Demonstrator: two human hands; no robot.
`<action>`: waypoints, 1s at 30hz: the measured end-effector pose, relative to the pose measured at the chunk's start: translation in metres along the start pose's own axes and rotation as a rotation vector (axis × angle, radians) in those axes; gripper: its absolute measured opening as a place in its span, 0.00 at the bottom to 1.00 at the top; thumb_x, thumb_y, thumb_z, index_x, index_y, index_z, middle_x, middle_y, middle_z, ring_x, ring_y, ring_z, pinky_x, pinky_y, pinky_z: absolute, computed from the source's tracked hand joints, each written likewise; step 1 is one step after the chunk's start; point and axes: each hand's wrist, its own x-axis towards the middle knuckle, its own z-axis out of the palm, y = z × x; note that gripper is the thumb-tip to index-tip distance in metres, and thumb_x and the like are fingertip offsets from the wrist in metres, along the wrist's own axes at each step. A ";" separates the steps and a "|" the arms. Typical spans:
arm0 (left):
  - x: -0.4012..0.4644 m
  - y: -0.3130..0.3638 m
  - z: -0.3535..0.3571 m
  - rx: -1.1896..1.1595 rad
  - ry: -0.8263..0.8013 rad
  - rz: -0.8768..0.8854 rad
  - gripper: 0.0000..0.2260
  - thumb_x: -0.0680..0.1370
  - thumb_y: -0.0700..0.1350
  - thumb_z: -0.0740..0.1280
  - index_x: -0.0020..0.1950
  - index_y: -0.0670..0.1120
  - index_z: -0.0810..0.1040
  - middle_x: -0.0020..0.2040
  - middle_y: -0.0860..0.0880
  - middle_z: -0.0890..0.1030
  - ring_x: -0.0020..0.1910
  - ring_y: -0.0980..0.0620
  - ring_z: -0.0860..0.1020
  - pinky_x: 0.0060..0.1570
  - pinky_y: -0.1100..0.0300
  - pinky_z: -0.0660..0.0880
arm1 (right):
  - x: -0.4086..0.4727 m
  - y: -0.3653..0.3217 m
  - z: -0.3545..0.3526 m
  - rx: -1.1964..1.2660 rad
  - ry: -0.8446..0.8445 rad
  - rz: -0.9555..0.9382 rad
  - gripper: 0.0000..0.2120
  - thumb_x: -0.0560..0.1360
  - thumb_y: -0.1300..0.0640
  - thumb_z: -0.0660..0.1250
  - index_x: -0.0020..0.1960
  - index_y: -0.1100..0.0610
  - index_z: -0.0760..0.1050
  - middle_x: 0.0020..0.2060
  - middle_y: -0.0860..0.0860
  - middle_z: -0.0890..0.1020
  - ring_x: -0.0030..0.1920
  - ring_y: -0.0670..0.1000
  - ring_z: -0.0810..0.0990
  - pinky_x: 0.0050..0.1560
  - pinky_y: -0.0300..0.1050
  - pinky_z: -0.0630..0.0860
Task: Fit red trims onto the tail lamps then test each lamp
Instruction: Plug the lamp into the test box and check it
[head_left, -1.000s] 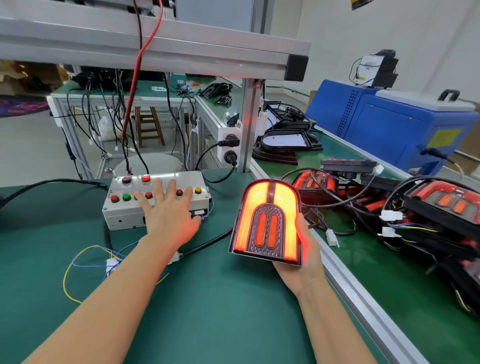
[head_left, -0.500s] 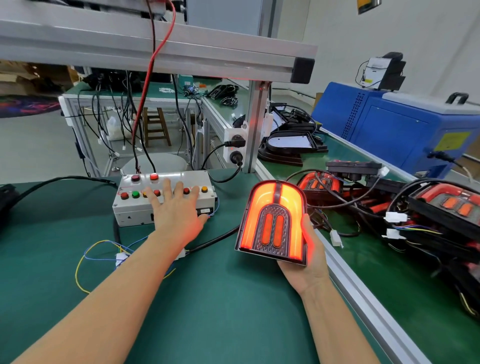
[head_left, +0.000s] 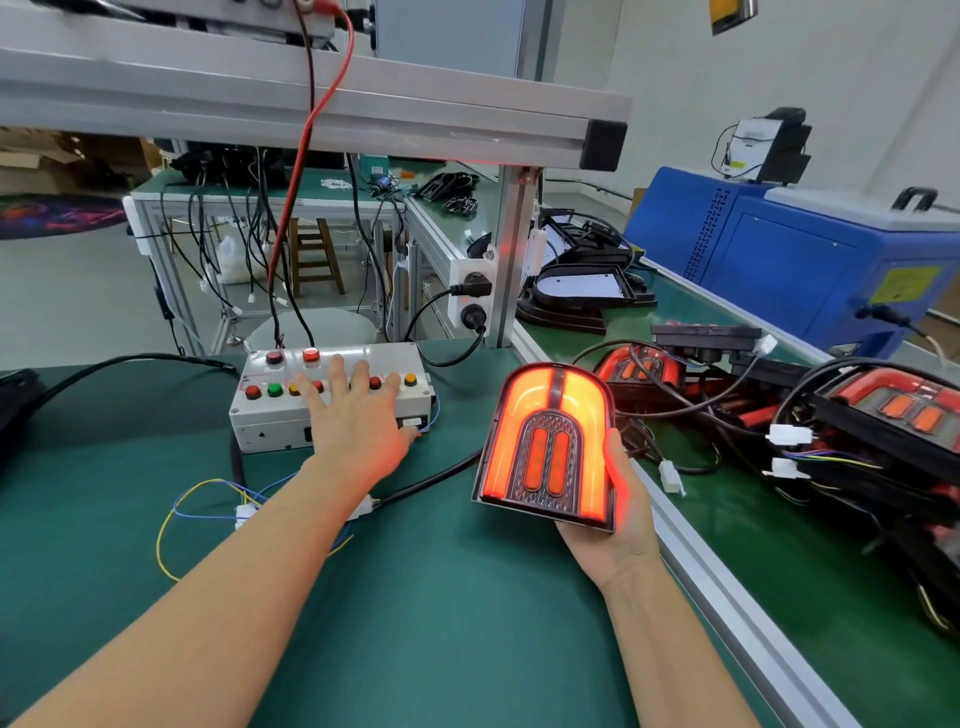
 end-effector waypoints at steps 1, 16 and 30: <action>0.000 0.000 0.000 0.001 0.001 0.000 0.31 0.76 0.64 0.59 0.76 0.56 0.56 0.77 0.45 0.53 0.76 0.39 0.44 0.69 0.32 0.42 | 0.000 0.000 0.000 0.001 0.001 0.001 0.22 0.74 0.43 0.65 0.62 0.53 0.79 0.60 0.57 0.81 0.55 0.56 0.83 0.53 0.54 0.78; 0.002 -0.002 -0.003 0.013 -0.034 0.003 0.31 0.76 0.64 0.59 0.76 0.56 0.56 0.77 0.44 0.53 0.76 0.39 0.45 0.69 0.33 0.42 | -0.003 -0.008 -0.007 -0.081 0.041 0.047 0.25 0.74 0.41 0.63 0.64 0.56 0.77 0.57 0.56 0.83 0.52 0.53 0.84 0.51 0.51 0.77; 0.004 -0.003 -0.005 0.048 -0.020 0.029 0.29 0.77 0.64 0.58 0.75 0.57 0.58 0.78 0.44 0.53 0.76 0.39 0.44 0.68 0.32 0.41 | -0.003 -0.014 -0.011 -0.263 0.027 0.077 0.21 0.76 0.42 0.62 0.60 0.55 0.79 0.51 0.54 0.85 0.48 0.52 0.85 0.45 0.48 0.78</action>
